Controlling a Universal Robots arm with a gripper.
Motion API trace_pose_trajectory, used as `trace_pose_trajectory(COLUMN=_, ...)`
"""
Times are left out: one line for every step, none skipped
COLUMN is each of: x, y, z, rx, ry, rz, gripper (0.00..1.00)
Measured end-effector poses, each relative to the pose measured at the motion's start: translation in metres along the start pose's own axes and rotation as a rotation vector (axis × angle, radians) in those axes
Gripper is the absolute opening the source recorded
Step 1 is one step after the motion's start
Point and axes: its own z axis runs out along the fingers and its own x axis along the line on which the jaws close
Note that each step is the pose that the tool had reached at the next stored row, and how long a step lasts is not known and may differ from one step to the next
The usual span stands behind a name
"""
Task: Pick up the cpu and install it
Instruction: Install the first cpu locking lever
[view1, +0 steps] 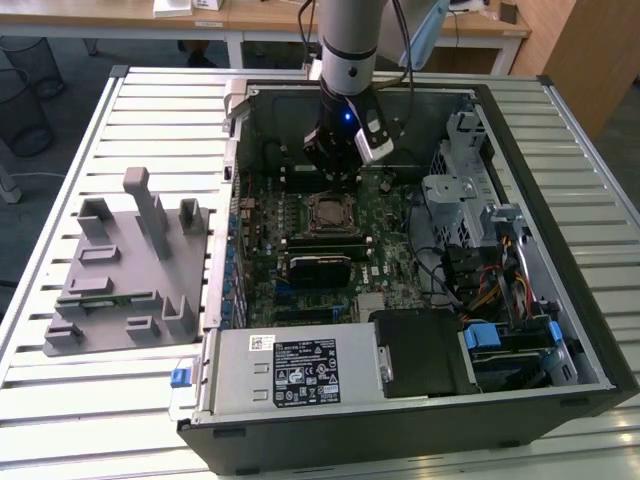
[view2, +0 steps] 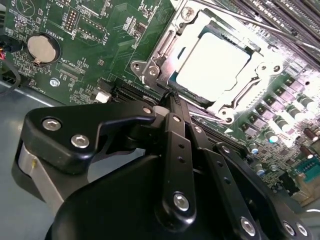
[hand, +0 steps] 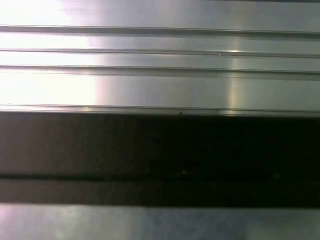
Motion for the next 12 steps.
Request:
trace_pose_trajectory(x=-0.0004, y=0.0005, z=0.001, rx=-0.0004, ry=0.0004, rz=0.0, gripper=0.11)
trace_pose_trajectory(x=-0.0006, y=0.0008, z=0.0016, rx=-0.0002, ry=0.0013, rz=0.0, gripper=0.11)
trace_pose_trajectory(x=-0.0009, y=0.0012, z=0.0024, rx=-0.0001, ry=0.0021, rz=0.0, gripper=0.11)
trace_pose_trajectory(x=-0.0013, y=0.0015, z=0.0031, rx=-0.0002, ry=0.0028, rz=0.0, gripper=0.11)
trace_pose_trajectory(x=-0.0016, y=0.0017, z=0.0038, rx=-0.0002, ry=0.0036, rz=0.0, gripper=0.11)
trace_pose_trajectory(x=-0.0019, y=0.0017, z=0.0044, rx=-0.0002, ry=0.0045, rz=0.0, gripper=0.11)
trace_pose_trajectory(x=-0.0022, y=0.0017, z=0.0047, rx=-0.0001, ry=0.0051, rz=0.0, gripper=0.11)
trace_pose_trajectory(x=-0.0025, y=0.0017, z=0.0049, rx=-0.0001, ry=0.0057, rz=0.0, gripper=0.11)
trace_pose_trajectory(x=-0.0027, y=0.0017, z=0.005, rx=0.0, ry=0.0062, rz=0.0, gripper=0.11)
trace_pose_trajectory(x=-0.0027, y=0.0017, z=0.005, rx=0.0001, ry=0.0065, rz=0.0, gripper=0.11)
trace_pose_trajectory(x=-0.0028, y=0.0017, z=0.0051, rx=0.0001, ry=0.0067, rz=0.0, gripper=0.11)
trace_pose_trajectory(x=-0.0028, y=0.0017, z=0.0051, rx=0.0, ry=0.0068, rz=0.0, gripper=0.11)
